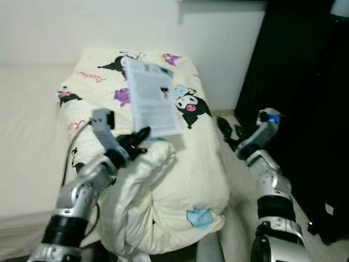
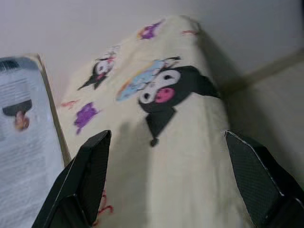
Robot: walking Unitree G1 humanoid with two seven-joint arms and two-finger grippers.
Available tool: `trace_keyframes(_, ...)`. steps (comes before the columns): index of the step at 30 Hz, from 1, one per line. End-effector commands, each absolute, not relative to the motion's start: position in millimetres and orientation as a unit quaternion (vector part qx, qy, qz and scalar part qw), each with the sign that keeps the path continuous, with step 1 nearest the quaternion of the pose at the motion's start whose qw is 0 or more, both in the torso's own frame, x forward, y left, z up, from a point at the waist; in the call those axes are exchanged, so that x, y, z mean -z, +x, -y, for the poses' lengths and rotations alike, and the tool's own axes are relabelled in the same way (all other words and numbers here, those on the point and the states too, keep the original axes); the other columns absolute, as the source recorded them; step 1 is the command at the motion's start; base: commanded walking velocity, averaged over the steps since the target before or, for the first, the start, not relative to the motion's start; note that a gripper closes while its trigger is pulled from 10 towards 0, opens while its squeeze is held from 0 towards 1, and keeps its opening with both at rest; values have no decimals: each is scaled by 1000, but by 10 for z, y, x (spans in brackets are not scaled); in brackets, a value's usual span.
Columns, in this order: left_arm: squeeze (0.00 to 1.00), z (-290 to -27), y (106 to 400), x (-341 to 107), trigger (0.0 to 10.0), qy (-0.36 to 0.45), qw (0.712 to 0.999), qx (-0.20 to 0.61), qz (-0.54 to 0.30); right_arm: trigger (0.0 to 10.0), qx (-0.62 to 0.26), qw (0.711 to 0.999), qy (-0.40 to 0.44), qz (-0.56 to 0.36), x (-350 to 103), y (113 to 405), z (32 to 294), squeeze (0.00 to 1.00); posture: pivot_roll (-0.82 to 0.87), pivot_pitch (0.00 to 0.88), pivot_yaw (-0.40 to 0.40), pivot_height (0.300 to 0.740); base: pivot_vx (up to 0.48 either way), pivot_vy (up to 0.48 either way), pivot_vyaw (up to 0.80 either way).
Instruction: Clean up the room
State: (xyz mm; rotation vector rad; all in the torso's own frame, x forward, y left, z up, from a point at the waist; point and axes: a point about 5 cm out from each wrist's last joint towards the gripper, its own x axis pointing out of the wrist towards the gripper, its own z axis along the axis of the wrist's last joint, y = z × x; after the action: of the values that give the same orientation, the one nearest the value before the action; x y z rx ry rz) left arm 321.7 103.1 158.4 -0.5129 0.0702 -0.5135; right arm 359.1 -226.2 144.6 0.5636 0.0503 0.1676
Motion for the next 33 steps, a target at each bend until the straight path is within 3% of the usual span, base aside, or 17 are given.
trace_keyframes(1,0,-978,3171,-1628,0,-261,928,265,-35,10000,-62,960,272,-32,-1407,3592,2292,0,-111,8,-41,475,0,0,0)
trace_keyframes(5,0,-944,3046,-1488,0,-216,930,278,-105,10000,3,965,259,-51,-1321,3592,2410,0,-110,8,-40,475,0,0,0)
trace_keyframes(8,0,-1070,3057,-1402,0,-155,953,226,-126,10000,18,961,271,-45,-1330,3604,2439,0,-104,5,-37,475,0,0,0)
trace_keyframes(10,0,-1487,3167,-1372,0,-60,987,82,-127,10000,21,960,276,-39,-1353,3627,2435,0,-94,1,-33,475,0,0,0)
trace_keyframes(12,0,-1895,3223,-1467,0,3,994,-39,-105,10000,23,959,279,-36,-1365,3646,2421,0,-94,1,-33,475,0,0,0)
trace_keyframes(15,0,-2063,3224,-1543,0,29,992,-82,-92,10000,23,959,280,-35,-1369,3654,2409,0,-91,0,-35,475,0,0,0)
trace_keyframes(16,0,-2260,3207,-1697,0,95,985,-122,-70,10000,22,958,283,-35,-1373,3667,2390,0,-87,0,-37,475,0,0,0)
trace_keyframes(19,0,-2380,3189,-1813,0,141,977,-148,-53,10000,22,958,284,-35,-1375,3676,2377,0,-87,0,-37,475,0,0,0)
trace_keyframes(21,0,-2559,3123,-2012,0,258,949,-176,-43,10000,21,958,283,-38,-1369,3690,2357,0,-74,5,-42,475,0,0,0)
trace_keyframes(24,0,-2559,3123,-2012,0,258,949,-176,-43,10000,21,958,283,-38,-1369,3690,2357,0,-74,5,-42,475,0,0,0)
trace_keyframes(25,0,-2620,3078,-2040,0,313,931,-179,-52,10000,22,957,285,-39,-1363,3694,2353,0,-71,8,-41,475,0,0,0)
trace_keyframes(26,0,-2637,3024,-2002,0,378,909,-152,-83,10000,22,958,284,-42,-1354,3699,2346,0,-71,8,-41,475,0,0,0)
trace_keyframes(27,0,-2637,3024,-2002,0,378,909,-152,-83,10000,22,958,284,-42,-1354,3699,2346,0,-71,8,-41,475,0,0,0)
trace_keyframes(29,0,-2637,2879,-1855,0,458,872,-77,-153,10000,20,957,286,-44,-1344,3704,2327,0,-63,13,-44,475,0,0,0)
trace_keyframes(30,0,-2637,2879,-1855,0,458,872,-77,-153,10000,20,957,286,-44,-1344,3704,2327,0,-63,13,-44,475,0,0,0)
trace_keyframes(33,0,-2795,2505,-1616,0,479,827,25,-293,10000,15,956,290,-50,-1301,3700,2279,0,-48,20,-42,475,0,0,0)
